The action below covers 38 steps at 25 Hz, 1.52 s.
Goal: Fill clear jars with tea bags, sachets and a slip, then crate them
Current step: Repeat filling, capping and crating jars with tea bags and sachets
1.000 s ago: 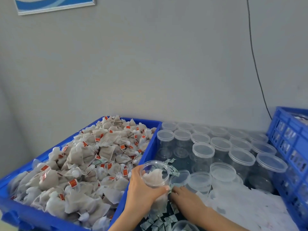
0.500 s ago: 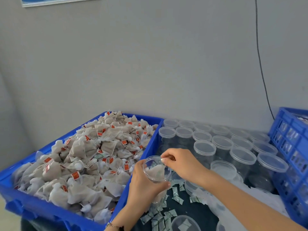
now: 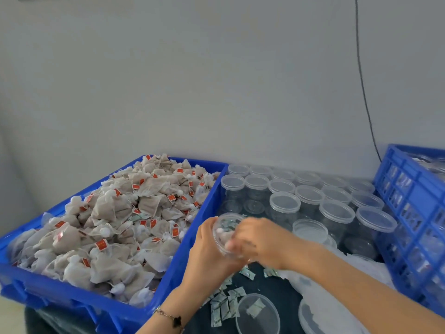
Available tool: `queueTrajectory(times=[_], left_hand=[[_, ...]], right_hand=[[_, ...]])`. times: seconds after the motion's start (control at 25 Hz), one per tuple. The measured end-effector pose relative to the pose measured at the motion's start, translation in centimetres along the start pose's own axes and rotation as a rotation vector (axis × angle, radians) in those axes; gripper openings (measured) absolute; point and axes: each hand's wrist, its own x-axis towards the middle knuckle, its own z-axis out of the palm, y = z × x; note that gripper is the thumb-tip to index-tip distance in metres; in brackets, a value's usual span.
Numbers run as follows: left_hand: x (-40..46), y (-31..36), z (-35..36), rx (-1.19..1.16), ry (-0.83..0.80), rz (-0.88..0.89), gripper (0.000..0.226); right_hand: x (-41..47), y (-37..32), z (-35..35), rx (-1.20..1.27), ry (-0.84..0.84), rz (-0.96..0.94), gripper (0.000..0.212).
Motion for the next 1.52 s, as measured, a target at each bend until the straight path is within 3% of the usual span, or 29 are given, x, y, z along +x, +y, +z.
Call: queueTrajectory(times=[0.12,0.2,0.28,0.4,0.48,0.56,0.64,0.8,0.88,0.96,1.04,1.16,1.24,1.32,1.44,1.52], left_hand=[[0.0,1.4,1.3,-0.047,0.007,0.011,0.093],[0.3,3.0,2.8,-0.051,-0.022,0.078,0.087],[0.6,5.0,4.7,-0.051,-0.058,0.169,0.080],[0.7,7.3,8.0,-0.074,-0.133,0.202,0.080],[0.2,8.0,9.7,-0.098,-0.169,0.202,0.088],[-0.4,8.1,10.9,-0.109,-0.184,0.221,0.096],[-0.9,8.1,11.8,-0.113,-0.223,0.229,0.102],[-1.9,8.5,12.9,-0.094,-0.309,0.248,0.085],[-2.1,8.5,13.1,-0.088,-0.315,0.264,0.086],[-2.3,8.5,13.1,-0.085,-0.316,0.262,0.089],[-2.2,8.3,13.1,-0.082,-0.318,0.265,0.088],[-2.7,7.5,12.6,-0.099,-0.321,0.225,0.085],[-3.8,6.2,12.0,-0.165,-0.252,0.123,0.081],[-5.5,4.9,11.2,-0.243,-0.160,0.007,0.081],[-7.1,3.2,9.7,-0.271,-0.038,-0.016,0.079],[-7.6,2.4,8.5,-0.268,-0.005,-0.020,0.080]], right_hand=[[-4.2,3.5,-2.6,0.162,0.417,0.074,0.041],[-8.2,6.2,-3.6,0.153,0.513,0.227,0.032],[-12.2,8.7,-3.1,0.095,0.411,0.438,0.031],[-17.7,11.4,-0.2,-0.141,0.102,0.706,0.023],[-20.7,12.0,2.6,-0.229,-0.106,0.754,0.024],[-22.4,11.8,5.1,-0.209,-0.205,0.738,0.026],[-23.4,11.7,7.0,-0.257,-0.205,0.687,0.032],[-23.5,10.4,9.0,-0.423,-0.168,0.594,0.027],[-23.5,10.1,10.0,-0.500,-0.146,0.544,0.038],[-23.4,10.0,10.7,-0.529,-0.091,0.568,0.047],[-22.8,8.9,10.6,-0.497,-0.204,0.597,0.045],[-22.5,9.1,11.0,-0.452,-0.209,0.641,0.040],[-22.0,8.7,10.8,-0.445,-0.132,0.637,0.030],[-22.0,8.2,10.7,-0.409,-0.034,0.619,0.036],[-21.6,8.4,11.2,-0.465,-0.080,0.692,0.020],[-21.7,8.5,11.7,-0.422,-0.032,0.668,0.035]])
